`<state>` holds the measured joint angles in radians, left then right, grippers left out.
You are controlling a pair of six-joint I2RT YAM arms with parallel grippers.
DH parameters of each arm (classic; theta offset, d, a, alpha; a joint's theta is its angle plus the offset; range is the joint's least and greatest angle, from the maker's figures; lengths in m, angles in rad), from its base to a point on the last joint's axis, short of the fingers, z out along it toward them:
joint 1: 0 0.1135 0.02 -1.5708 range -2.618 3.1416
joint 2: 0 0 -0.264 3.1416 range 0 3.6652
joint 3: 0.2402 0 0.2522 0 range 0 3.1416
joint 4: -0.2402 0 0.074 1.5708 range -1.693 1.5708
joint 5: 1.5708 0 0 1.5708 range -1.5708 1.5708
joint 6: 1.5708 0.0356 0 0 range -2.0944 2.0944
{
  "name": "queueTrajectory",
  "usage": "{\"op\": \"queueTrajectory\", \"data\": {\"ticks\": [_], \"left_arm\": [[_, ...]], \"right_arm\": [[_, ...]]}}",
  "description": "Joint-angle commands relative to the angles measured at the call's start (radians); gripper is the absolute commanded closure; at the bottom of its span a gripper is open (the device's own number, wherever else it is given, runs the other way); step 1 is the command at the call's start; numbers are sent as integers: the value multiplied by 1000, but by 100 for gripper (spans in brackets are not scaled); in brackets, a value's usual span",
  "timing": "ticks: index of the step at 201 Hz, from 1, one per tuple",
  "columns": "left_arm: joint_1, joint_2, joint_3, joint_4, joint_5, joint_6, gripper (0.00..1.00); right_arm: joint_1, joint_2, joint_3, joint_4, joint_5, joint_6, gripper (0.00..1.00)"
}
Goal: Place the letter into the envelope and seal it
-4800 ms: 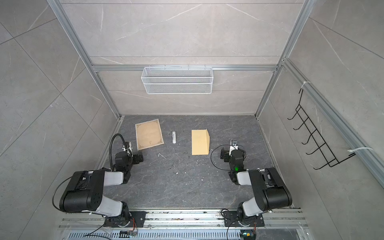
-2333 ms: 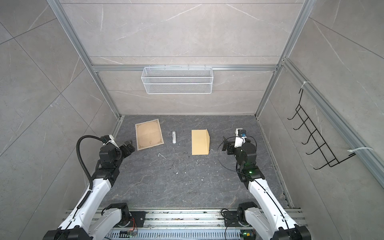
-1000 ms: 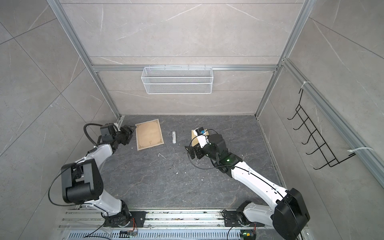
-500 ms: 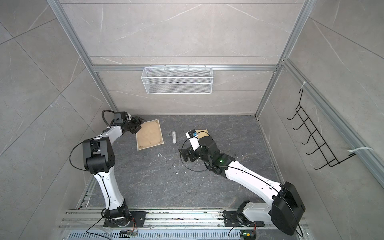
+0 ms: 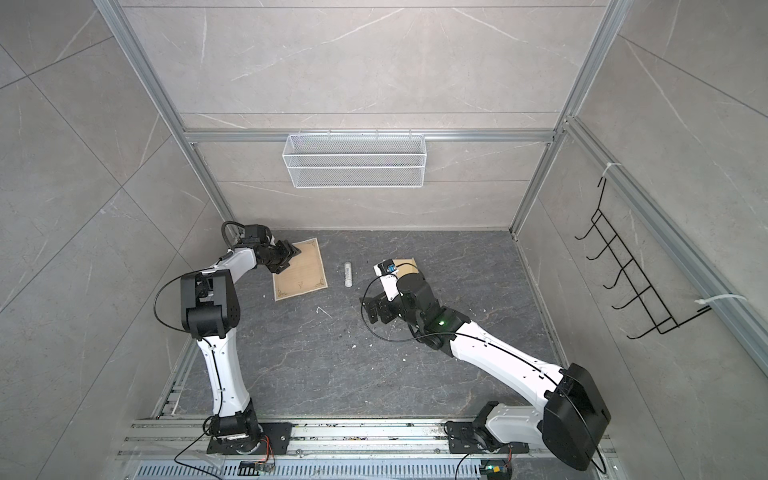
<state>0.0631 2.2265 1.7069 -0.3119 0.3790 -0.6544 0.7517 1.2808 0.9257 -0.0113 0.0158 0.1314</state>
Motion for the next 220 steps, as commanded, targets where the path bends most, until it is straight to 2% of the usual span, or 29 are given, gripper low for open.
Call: {"op": "queueTrajectory", "data": {"ticks": [1,81,109,148,182,203,220], "left_arm": [[-5,5,-12,-18,-24,31,30],[-35,-68,-167,-10,-71,69,30],[-54,-129,-265,5,-93,72,29],[-110,-291,-524,88,-144,33,29],[-193,-478,-818,216,-181,-81,29],[-282,-580,-966,275,-211,-172,29],[-379,-641,-1030,283,-241,-229,30]], "right_arm": [[6,-22,8,-27,21,16,1],[5,-43,-7,-55,43,11,0],[5,-49,-13,-64,44,22,1],[6,-62,-27,-76,42,58,1],[6,-94,-54,-98,41,103,1],[6,-120,-74,-120,38,141,1],[6,-147,-99,-131,35,180,1]]}}
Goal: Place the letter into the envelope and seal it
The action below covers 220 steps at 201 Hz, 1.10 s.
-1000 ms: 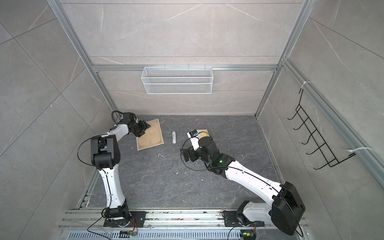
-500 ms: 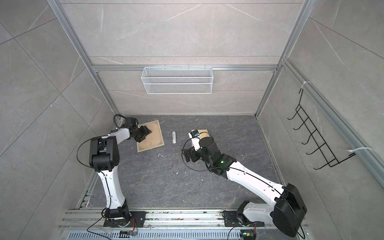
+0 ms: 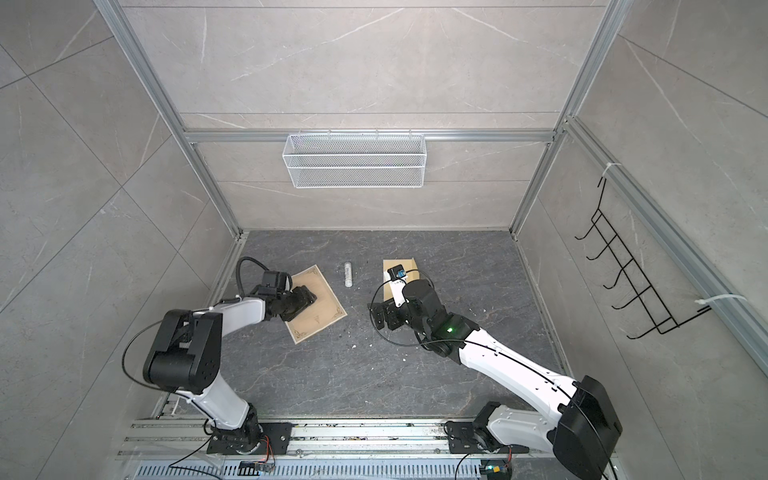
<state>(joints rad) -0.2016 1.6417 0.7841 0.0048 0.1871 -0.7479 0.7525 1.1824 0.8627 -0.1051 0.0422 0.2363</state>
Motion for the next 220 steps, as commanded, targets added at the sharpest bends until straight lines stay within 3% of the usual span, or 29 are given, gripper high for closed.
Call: {"op": "queueTrajectory", "data": {"ticks": [1,38,61,93,130,220], "left_arm": [[-121,-61,-111,-32,-51,-140,30],[-263,-194,-159,-25,-73,-233,30],[-275,-285,-50,-168,-94,-110,31],[-271,-358,70,-267,-227,70,30],[-229,-290,93,-239,-189,102,30],[-133,-68,50,-85,-91,90,34]], "right_arm": [[5,-51,-37,-38,9,77,1],[5,-116,-97,-62,23,206,1],[5,-162,-135,-68,21,302,1],[5,-223,-215,-23,17,487,1],[30,-159,-276,86,-10,710,3],[217,148,-267,323,85,1013,7]]}}
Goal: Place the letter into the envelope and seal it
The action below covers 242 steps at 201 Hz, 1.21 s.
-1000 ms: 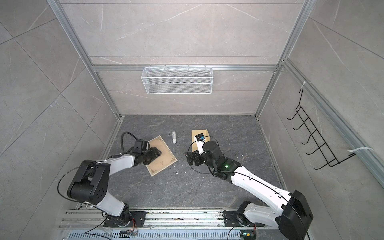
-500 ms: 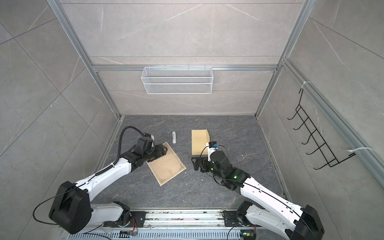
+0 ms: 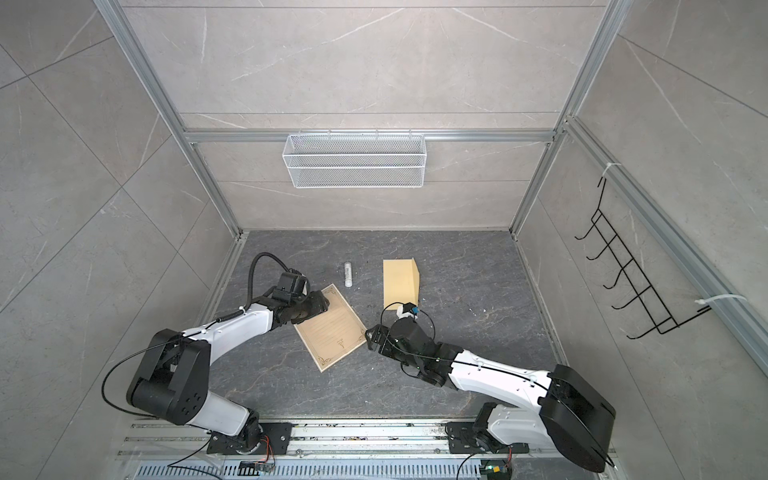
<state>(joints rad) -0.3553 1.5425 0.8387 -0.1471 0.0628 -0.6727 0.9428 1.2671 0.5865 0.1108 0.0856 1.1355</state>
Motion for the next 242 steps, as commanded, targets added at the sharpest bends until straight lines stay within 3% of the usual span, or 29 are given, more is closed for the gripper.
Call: {"op": "queueTrajectory", "data": {"ticks": [1,63,242], "left_arm": [[21,34,-5,68,33,14,34],[23,63,-69,117,-1,6,35],[24,61,-164,172,-3,-14,36]], "right_arm": [[27,68,9,110,42,116,7],[45,233,58,200,28,219,10],[30,466,57,462,26,423,18]]}}
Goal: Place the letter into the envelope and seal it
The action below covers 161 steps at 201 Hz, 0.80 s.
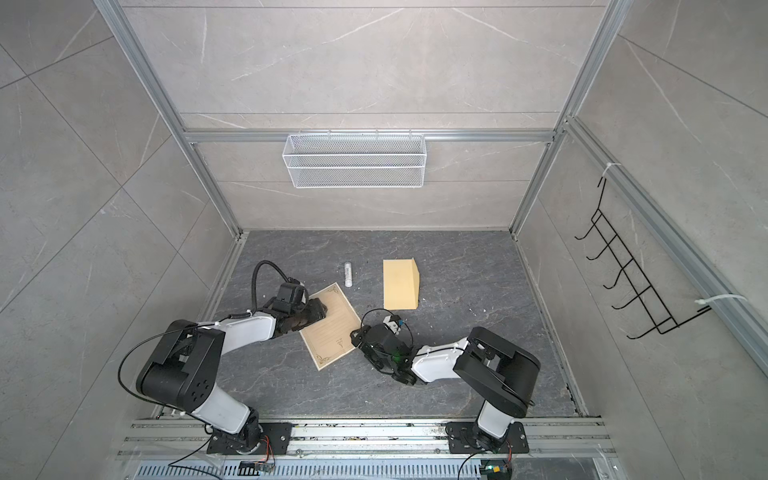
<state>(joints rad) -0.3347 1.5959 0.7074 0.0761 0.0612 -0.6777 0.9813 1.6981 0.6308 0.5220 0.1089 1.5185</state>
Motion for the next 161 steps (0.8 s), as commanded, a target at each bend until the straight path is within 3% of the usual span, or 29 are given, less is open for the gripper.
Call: {"op": "queueTrajectory", "data": {"ticks": [1,161], "left_arm": [[2,7,-32,-50,-1,-10,36],[3,21,-50,-27,25,-35,37]], "right_arm": [[-10,37,13,52,3,42,18],[-42,162,35,197,-8,68,20]]}}
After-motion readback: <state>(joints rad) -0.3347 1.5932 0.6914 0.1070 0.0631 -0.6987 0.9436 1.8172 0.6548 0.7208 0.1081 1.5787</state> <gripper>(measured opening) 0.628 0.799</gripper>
